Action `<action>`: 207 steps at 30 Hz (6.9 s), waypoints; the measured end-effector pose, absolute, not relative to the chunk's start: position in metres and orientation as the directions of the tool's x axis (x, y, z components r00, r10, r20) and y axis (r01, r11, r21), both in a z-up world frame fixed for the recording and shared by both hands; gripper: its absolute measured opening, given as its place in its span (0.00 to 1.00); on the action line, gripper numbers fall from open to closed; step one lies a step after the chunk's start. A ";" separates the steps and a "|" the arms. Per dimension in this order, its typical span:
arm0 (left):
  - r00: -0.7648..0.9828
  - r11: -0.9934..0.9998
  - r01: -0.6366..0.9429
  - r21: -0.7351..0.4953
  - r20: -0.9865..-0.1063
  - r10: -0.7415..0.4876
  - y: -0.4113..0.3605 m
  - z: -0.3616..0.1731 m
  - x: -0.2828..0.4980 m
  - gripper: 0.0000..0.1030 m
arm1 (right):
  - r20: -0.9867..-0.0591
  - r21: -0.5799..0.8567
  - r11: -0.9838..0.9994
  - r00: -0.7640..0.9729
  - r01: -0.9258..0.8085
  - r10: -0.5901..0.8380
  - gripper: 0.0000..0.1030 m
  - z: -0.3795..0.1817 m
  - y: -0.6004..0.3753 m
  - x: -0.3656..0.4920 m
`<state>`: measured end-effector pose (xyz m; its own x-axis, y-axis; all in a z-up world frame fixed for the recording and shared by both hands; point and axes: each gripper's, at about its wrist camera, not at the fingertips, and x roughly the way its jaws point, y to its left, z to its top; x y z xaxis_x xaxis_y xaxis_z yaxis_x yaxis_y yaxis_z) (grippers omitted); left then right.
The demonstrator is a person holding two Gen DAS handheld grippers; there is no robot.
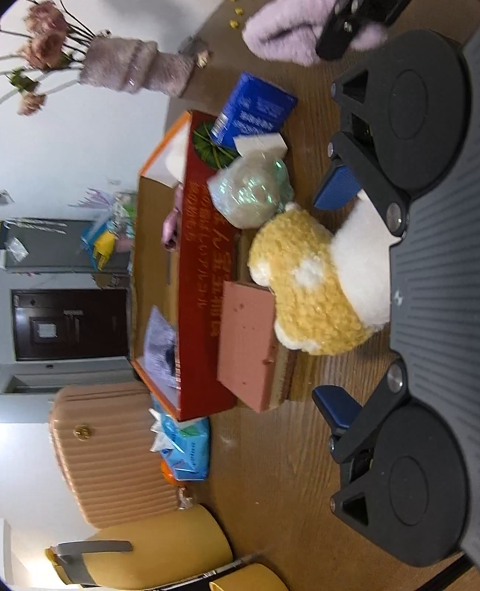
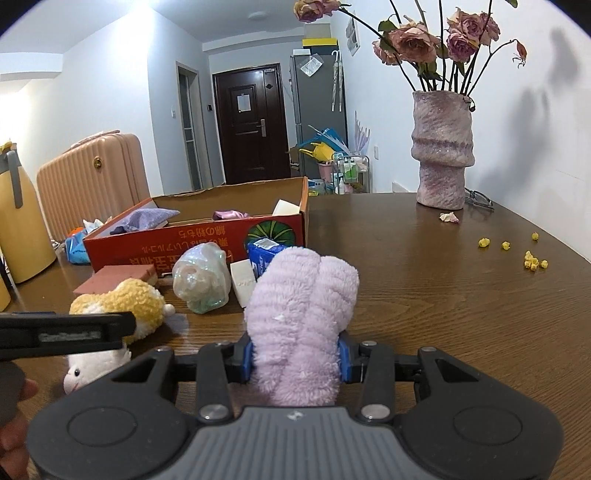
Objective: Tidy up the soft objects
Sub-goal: 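Grasp the yellow-and-white lamb plush with the left gripper while the right holds the towel, then lift the lamb plush with the left gripper while the right gripper holds the pink towel, then carry the lamb plush and pink towel roll with both grippers over the cardboard box, then lower both items into the box and open both grippers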
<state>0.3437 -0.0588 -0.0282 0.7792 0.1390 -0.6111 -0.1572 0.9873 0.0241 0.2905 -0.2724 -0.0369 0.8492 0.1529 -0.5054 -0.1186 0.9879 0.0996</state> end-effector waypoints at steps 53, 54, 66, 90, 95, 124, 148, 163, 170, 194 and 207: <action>0.858 0.990 0.002 -0.141 -0.508 -0.074 -0.025 -0.005 0.306 0.64 | -0.388 0.133 0.973 0.893 -0.190 0.228 0.39 -0.031 -0.270 0.283; 0.866 0.991 0.004 -0.137 -0.495 -0.072 -0.024 -0.004 0.304 0.64 | -0.373 0.129 0.972 0.899 -0.195 0.230 0.39 -0.030 -0.269 0.281; 0.902 0.994 -0.017 -0.112 -0.431 -0.034 -0.018 0.005 0.299 0.64 | -0.296 0.121 0.969 0.924 -0.215 0.242 0.39 -0.023 -0.258 0.279; 0.930 0.982 -0.121 -0.147 -0.362 0.060 0.020 0.022 0.324 0.64 | -0.201 0.081 0.971 0.951 -0.224 0.236 0.39 -0.014 -0.200 0.309; 0.931 0.979 -0.137 -0.150 -0.356 0.075 0.026 0.024 0.335 0.64 | -0.188 0.092 0.973 0.956 -0.210 0.224 0.39 -0.014 -0.195 0.321; 0.933 0.965 -0.202 -0.168 -0.333 0.137 0.043 0.032 0.410 0.64 | -0.121 0.123 0.974 0.971 -0.190 0.205 0.39 -0.004 -0.176 0.386; 0.930 0.969 -0.200 -0.148 -0.339 0.140 0.036 0.027 0.461 0.64 | -0.149 0.155 0.975 0.971 -0.161 0.184 0.39 -0.003 -0.175 0.447; 0.926 0.971 -0.201 -0.130 -0.349 0.145 0.030 0.023 0.492 0.64 | -0.231 0.172 0.975 0.957 -0.139 0.177 0.40 -0.006 -0.170 0.490; 0.920 0.975 -0.199 -0.099 -0.361 0.151 0.026 0.019 0.510 0.64 | -0.296 0.144 0.982 0.942 -0.119 0.158 0.40 -0.010 -0.162 0.512; 0.902 0.979 -0.203 0.037 -0.381 0.201 0.016 -0.004 0.524 0.66 | -0.395 0.026 0.989 0.908 -0.143 0.141 0.41 -0.040 -0.147 0.524; 0.909 0.972 -0.231 0.050 -0.344 0.234 0.017 -0.001 0.521 1.00 | -0.383 0.043 0.992 0.915 -0.122 0.129 0.76 -0.038 -0.151 0.524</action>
<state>0.5214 0.0175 -0.0012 0.9093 0.2335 -0.3443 -0.2306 0.9718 0.0500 0.5238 -0.1513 -0.0379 0.9149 0.1288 -0.3825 -0.1218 0.9916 0.0426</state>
